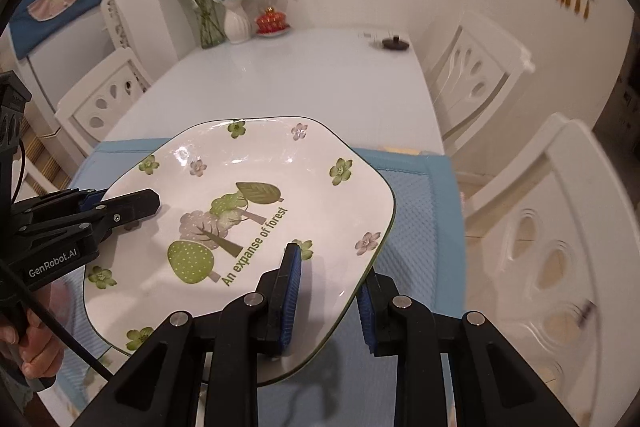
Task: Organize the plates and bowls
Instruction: 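Carry the second hexagonal plate and lower it onto the plate stack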
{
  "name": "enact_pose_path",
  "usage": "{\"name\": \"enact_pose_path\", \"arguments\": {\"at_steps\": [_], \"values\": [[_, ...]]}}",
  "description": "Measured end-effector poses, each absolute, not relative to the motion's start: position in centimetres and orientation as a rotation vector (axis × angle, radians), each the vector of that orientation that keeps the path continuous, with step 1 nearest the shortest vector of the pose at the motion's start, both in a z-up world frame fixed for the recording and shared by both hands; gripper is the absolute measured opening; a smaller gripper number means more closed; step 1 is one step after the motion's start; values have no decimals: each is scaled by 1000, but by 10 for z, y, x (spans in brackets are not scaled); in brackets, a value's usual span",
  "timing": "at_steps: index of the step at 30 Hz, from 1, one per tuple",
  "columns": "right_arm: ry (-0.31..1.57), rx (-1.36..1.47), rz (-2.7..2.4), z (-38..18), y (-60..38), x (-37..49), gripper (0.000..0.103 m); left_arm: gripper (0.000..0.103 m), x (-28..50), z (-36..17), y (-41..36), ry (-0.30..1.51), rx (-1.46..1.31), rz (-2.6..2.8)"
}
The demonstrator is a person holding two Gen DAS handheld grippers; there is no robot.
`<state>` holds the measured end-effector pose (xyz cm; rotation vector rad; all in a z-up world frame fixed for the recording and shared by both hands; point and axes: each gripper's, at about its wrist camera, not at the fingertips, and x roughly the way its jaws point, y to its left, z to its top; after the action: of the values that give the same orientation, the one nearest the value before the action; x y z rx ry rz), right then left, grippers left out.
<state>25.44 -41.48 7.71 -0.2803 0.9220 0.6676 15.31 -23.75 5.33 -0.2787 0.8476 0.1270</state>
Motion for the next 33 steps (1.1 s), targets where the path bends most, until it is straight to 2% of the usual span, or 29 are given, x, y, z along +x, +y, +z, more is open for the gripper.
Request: {"name": "enact_pose_path", "arguments": {"at_steps": [5, 11, 23, 33], "values": [[873, -296, 630, 108, -424, 198, 26, 21, 109, 78, -249, 803, -279, 96], [873, -284, 598, 114, -432, 137, 26, 21, 63, 77, -262, 808, -267, 81], [966, -247, 561, 73, -452, 42, 26, 21, -5, 44, -278, 913, -263, 77], [1039, -232, 516, 32, -460, 16, 26, 21, -23, 13, -281, 970, -273, 64]]}}
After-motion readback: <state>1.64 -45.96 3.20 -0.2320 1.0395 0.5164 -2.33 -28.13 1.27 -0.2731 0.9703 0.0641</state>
